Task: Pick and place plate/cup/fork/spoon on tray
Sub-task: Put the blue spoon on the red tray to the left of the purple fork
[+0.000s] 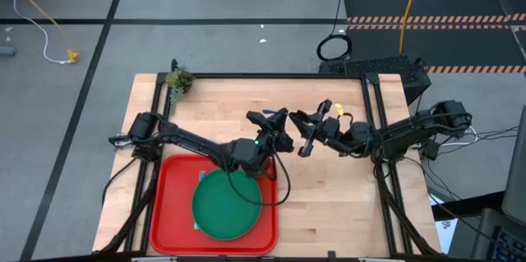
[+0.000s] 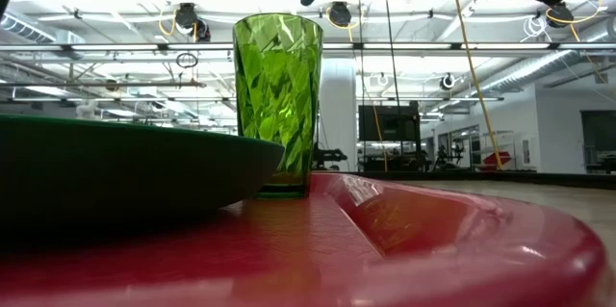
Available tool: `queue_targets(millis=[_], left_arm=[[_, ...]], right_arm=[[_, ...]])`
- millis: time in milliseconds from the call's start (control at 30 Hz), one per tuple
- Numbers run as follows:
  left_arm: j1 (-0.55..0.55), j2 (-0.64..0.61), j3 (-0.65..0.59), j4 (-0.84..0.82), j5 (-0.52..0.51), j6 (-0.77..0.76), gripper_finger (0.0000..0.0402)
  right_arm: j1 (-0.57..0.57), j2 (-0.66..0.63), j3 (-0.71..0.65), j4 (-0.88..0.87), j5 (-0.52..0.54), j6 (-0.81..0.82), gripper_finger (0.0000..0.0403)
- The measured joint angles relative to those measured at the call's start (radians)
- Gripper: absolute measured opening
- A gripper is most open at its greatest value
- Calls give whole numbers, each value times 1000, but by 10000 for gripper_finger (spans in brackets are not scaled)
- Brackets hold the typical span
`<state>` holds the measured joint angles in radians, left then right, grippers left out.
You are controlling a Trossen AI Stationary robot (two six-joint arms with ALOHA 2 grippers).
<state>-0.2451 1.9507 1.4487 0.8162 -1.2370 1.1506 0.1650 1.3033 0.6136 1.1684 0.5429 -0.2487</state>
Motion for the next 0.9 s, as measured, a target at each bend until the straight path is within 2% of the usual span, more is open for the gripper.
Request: queue_targets(millis=[100, 267, 367, 600, 767, 833, 900], left_arm=[[-13, 0, 0, 4, -50, 24, 19], [-44, -16, 0, -37, -72, 24, 18], [-58, -15, 0, -59, -93, -2, 17], [-77, -68, 0, -87, -99, -20, 19], [-53, -185, 0, -273, -99, -115, 17], [-34, -239, 0, -416, -86, -240, 22], [-11, -288, 0, -615, -37, -432, 24]], right_arm=[[0, 0, 0, -39, 2, 1, 54], [1, 1, 0, -171, -13, 6, 91], [6, -10, -3, -187, -20, -25, 105], [27, -160, -35, -279, -18, -98, 116], [34, -333, -51, -432, -16, -101, 116], [34, -392, -51, -504, -16, -81, 116], [34, -438, -51, -558, -16, -62, 116]])
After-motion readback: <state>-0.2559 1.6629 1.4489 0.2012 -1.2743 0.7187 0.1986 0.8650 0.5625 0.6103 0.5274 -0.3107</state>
